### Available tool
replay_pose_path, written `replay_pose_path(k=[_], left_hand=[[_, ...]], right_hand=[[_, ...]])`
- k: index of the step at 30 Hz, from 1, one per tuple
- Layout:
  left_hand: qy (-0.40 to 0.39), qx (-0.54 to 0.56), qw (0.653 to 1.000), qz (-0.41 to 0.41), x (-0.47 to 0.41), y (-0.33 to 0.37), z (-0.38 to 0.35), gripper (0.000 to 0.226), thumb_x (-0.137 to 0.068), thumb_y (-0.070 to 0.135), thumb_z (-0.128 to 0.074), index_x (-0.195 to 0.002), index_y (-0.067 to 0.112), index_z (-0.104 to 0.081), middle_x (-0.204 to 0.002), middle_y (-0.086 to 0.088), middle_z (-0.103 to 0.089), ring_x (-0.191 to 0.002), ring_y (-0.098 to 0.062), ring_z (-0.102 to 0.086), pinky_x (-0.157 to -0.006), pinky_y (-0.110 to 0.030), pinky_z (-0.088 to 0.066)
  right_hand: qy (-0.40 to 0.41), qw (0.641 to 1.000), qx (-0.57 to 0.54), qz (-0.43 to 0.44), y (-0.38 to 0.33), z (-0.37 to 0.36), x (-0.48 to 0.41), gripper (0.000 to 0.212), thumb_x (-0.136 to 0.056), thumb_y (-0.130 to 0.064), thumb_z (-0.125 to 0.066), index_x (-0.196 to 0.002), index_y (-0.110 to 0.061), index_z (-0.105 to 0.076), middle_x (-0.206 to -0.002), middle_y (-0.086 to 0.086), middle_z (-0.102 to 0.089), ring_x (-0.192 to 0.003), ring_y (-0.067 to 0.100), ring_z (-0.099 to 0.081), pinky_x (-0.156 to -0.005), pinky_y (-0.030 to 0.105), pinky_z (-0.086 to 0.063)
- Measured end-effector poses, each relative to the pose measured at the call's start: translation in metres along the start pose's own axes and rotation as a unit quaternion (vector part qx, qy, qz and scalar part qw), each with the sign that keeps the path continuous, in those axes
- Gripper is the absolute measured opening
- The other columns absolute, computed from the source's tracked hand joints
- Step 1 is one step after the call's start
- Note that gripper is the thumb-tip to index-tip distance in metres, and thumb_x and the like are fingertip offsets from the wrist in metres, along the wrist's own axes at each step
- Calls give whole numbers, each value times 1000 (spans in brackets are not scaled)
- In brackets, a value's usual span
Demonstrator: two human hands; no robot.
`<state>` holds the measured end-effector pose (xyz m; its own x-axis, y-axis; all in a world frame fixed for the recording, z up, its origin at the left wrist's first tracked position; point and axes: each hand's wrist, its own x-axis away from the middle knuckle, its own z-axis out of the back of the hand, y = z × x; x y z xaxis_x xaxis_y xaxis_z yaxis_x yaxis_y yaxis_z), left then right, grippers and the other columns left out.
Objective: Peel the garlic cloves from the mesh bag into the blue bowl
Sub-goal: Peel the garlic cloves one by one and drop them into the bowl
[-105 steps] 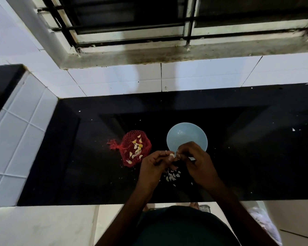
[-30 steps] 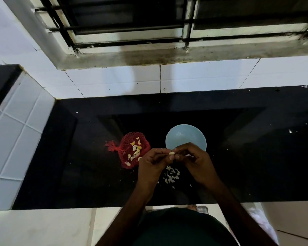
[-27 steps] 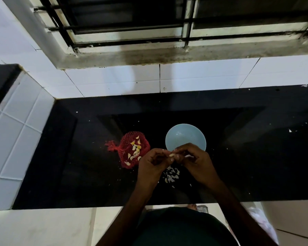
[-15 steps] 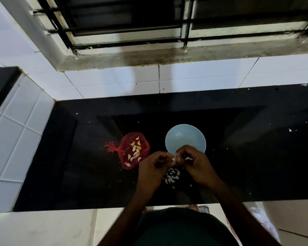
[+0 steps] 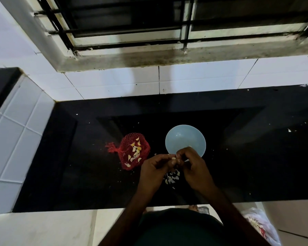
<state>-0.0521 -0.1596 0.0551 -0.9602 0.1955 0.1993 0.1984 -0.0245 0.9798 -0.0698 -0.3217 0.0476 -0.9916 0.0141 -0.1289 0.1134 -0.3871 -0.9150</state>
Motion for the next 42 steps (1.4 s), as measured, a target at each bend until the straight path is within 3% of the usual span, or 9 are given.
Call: replay_pose_path(k=[3,7,13,18,22,25,28,33,42], left_hand=[[10,25,1000,7,0,-1,-1,18,-93,8,-71,-109,9,-76,-102,-8,-78,-82,-24,-75,-82,-33,-60],[28,34,999,17,1,0,3,20,-95,13,-67,-114,10,-74,-103,-7,-78,-81,-27,-75,-82,-31,-60],[15,46,998,30,4,2,3,27,-92,24,-65,-115,11,-72,-102,-6,-77,-82,-19,-73,-82,-29,-59],[29,26,999,36,6,-5,5,17,-96,17,-67,-110,11,-72,-98,-7,-76,-78,-16,-71,-76,-25,-57],[31,10,998,48,4,-9,11,14,-95,13,-68,-108,12,-72,-98,-1,-76,-79,-14,-73,-76,-24,-58],[43,3,997,61,5,-14,13,12,-95,12,-69,-106,13,-73,-96,-3,-77,-80,-16,-73,-76,-25,-60],[25,-12,998,57,6,-17,13,10,-98,14,-64,-104,12,-72,-92,-11,-76,-76,-18,-72,-75,-27,-60],[12,-14,998,63,7,-21,13,12,-99,18,-63,-103,14,-74,-97,-7,-77,-87,-27,-73,-80,-30,-60],[-4,36,996,83,9,-16,9,16,-95,17,-65,-101,6,-75,-94,-6,-77,-81,-13,-70,-79,-26,-56]], right_hand=[[8,1000,11,4,-1,0,-1,20,-95,0,-62,-92,-19,-55,-98,-6,-56,-96,13,-60,-73,30,-56],[23,1000,9,-1,2,1,-2,8,-102,-27,-51,-96,-22,-53,-102,-5,-54,-96,18,-59,-76,46,-57],[0,1000,3,-25,-6,5,0,19,-90,2,-68,-96,-15,-62,-96,-8,-65,-96,11,-66,-79,22,-56],[27,998,12,-64,1,6,4,12,-93,-7,-68,-91,-18,-74,-90,-12,-74,-91,1,-70,-80,21,-57],[-45,991,117,-58,14,4,6,15,-95,-14,-65,-97,-27,-72,-93,-10,-73,-92,2,-68,-81,26,-56],[-59,985,141,-86,11,-1,8,11,-89,-17,-74,-92,-27,-70,-85,-10,-72,-83,-1,-67,-73,13,-48],[-32,982,166,-85,4,-6,9,19,-84,-36,-78,-83,-27,-62,-77,-11,-67,-74,0,-64,-66,18,-50],[-11,997,33,-68,3,-9,8,14,-87,-18,-79,-98,-25,-74,-98,-12,-71,-94,5,-69,-85,29,-57],[51,996,-18,-74,4,-9,6,10,-82,-7,-80,-87,-15,-76,-90,-5,-72,-89,9,-70,-81,30,-59]])
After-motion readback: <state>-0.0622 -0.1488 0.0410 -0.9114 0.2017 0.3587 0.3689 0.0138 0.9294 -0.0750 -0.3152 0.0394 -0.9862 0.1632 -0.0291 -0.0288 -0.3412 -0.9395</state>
